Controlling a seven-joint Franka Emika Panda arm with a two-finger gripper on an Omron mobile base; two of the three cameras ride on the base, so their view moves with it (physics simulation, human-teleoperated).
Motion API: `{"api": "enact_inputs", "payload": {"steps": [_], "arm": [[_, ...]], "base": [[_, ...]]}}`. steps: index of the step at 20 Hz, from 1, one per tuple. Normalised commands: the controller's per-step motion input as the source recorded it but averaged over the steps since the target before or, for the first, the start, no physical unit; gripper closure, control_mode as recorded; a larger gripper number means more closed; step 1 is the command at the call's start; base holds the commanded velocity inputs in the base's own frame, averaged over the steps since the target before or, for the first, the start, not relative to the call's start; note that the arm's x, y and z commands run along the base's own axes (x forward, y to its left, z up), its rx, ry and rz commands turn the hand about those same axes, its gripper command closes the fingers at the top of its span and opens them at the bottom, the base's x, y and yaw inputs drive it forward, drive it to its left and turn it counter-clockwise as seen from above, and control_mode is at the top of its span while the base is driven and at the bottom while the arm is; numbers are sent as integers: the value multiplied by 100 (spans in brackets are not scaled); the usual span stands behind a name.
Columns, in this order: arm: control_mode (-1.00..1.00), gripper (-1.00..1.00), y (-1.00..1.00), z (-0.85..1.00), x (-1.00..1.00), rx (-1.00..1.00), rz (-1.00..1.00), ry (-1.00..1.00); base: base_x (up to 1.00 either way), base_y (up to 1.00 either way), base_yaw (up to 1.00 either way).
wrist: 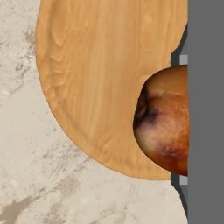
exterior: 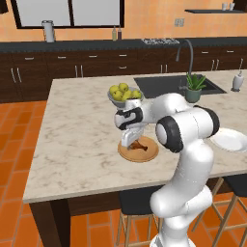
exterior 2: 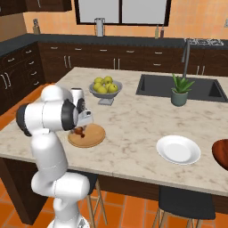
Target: Pick the chicken drumstick and mushroom from their plates and place them in the bowl. Then put the bowl in the fridge.
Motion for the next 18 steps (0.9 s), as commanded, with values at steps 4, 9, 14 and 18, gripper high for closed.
{"api": "enact_inputs", "payload": {"steps": [4, 9, 14, 18], "arm": [[-100, 100, -39, 64, -99, 0, -1, -16], [-100, 100, -64, 59, -92, 2, 0, -10], [-100, 100, -43, 64, -44, 4, 0, 0], [-100, 100, -36, 59, -26, 4, 0, 0]], "base": [[0, 0, 0], [0, 0, 0], [0, 0, 0], [0, 0, 0]]}}
